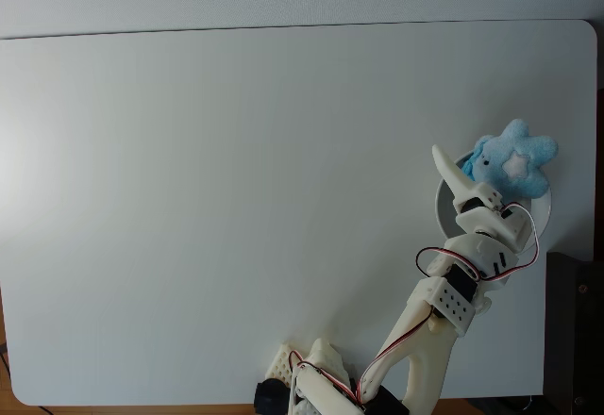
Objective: Grasp a skyblue doll and put it into the bowl.
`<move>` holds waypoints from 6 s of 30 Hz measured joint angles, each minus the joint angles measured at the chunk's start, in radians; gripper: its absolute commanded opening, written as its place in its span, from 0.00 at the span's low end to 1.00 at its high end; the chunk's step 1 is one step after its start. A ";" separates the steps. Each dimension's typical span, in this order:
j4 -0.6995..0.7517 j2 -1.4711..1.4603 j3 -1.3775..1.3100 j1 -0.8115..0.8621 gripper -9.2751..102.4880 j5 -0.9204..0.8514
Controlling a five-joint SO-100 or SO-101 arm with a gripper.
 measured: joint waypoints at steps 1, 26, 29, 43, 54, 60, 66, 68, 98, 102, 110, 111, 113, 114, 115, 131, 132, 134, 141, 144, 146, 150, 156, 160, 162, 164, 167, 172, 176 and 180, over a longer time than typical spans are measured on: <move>0.000 0.000 0.000 0.000 0.91 0.000; 0.644 0.388 0.011 0.000 0.90 0.000; 0.650 0.396 0.011 0.000 0.90 0.000; 0.657 0.577 0.011 -0.133 0.73 0.000; 0.818 0.727 0.011 -0.365 0.40 0.000; 1.108 0.854 0.011 -0.525 0.29 -0.005; 1.419 1.005 0.011 -0.640 0.27 -0.005; 1.522 1.042 0.011 -0.661 0.27 -0.005; 1.931 1.878 0.650 -0.838 0.27 -0.002; 1.829 1.878 0.758 -0.838 0.27 -0.005; 1.420 1.876 1.111 -0.838 0.27 -0.005; 1.376 1.876 1.150 -0.838 0.27 -0.003; 1.316 1.868 1.203 -0.838 0.27 -0.006; 1.298 1.875 1.221 -0.838 0.27 -0.002; 1.289 1.875 1.230 -0.838 0.27 -0.002; 1.275 1.882 1.244 -0.838 0.08 -0.005; 1.275 1.882 1.244 -0.838 0.10 -0.005; 1.275 1.882 1.244 -0.838 0.13 -0.005; 1.275 1.882 1.246 -0.838 0.14 -0.005; 1.275 1.882 1.246 -0.838 0.14 -0.005; 1.275 1.882 1.246 -0.838 0.14 -0.005; 1.275 1.882 1.246 -0.838 0.14 -0.005; 1.275 1.882 1.246 -0.839 0.14 -0.005; 1.275 1.882 1.246 -0.842 0.14 -0.005; 1.275 1.882 1.246 -0.841 0.14 -0.005; 1.275 1.882 1.246 -0.841 0.14 -0.005; 1.275 1.882 1.246 -0.844 0.14 -0.005; 1.275 1.882 1.246 -0.844 0.14 -0.005; 1.275 1.882 1.246 -0.844 0.14 -0.005; 1.275 1.882 1.246 -0.844 0.14 -0.005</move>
